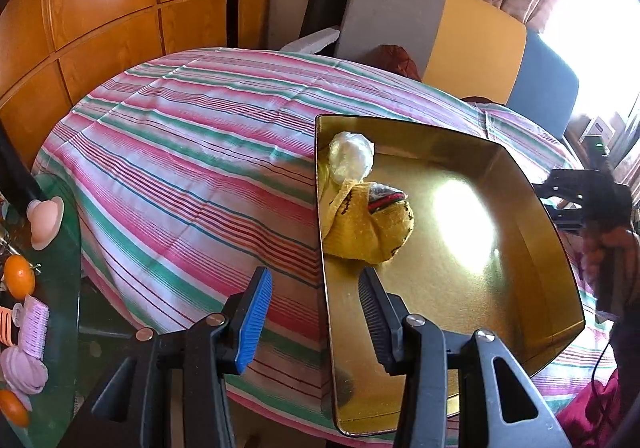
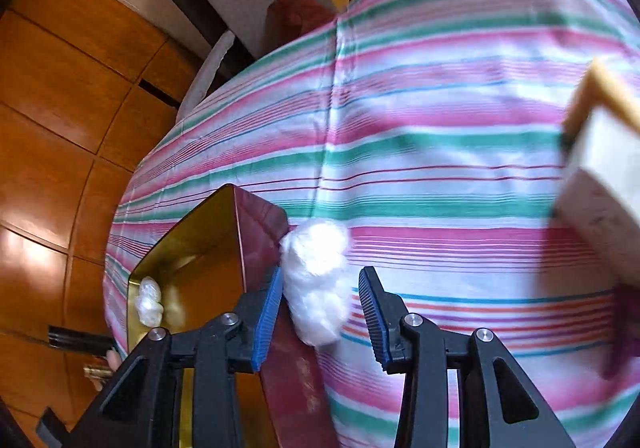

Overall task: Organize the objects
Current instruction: 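Grasp the wrapped plastic bundle with the right tool and lift it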

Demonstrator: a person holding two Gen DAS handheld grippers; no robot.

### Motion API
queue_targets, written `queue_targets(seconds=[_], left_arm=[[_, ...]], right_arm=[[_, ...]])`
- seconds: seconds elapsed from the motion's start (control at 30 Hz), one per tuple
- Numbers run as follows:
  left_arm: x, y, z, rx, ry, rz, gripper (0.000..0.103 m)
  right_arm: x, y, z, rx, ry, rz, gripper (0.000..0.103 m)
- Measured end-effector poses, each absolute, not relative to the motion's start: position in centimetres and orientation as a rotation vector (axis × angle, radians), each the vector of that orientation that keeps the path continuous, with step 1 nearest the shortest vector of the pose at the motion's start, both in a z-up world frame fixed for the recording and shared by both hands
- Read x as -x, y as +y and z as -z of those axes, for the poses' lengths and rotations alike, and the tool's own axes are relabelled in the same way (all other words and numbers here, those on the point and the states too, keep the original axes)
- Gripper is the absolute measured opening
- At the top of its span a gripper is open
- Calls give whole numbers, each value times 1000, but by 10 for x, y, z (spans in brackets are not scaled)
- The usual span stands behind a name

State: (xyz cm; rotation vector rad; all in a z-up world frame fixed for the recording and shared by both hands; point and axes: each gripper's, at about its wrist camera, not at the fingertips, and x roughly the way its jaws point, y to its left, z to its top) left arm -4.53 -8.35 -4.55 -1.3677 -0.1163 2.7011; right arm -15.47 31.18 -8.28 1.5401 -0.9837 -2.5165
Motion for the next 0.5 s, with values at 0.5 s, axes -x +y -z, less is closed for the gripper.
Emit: queue_targets(seconds=[0.5], left_arm=[[40,-66,18,1252,-56,-2708,45]], right_arm=[[100,318,38,-1516,-488,2693,31]])
